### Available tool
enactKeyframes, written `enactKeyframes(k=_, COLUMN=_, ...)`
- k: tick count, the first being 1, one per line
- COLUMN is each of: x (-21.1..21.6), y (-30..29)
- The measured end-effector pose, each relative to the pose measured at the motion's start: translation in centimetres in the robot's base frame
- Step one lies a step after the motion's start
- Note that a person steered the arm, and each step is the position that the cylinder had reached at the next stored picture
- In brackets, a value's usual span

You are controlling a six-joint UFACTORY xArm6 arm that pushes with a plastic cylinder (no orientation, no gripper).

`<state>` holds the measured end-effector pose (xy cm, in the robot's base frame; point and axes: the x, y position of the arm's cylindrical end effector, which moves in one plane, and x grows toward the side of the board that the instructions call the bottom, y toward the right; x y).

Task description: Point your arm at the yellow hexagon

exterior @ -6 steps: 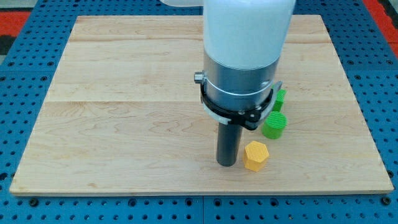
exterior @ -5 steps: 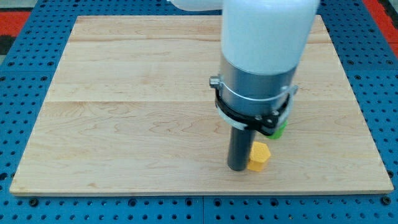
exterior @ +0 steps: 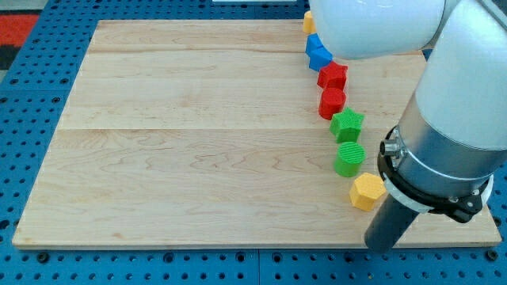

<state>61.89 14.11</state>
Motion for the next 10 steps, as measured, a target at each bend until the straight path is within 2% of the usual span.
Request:
enactKeyframes(k=4, x=-0.1, y=2.6)
enactKeyframes(k=9, x=-0.1, y=12.4)
enactKeyframes(k=10, x=-1.8, y=15.6)
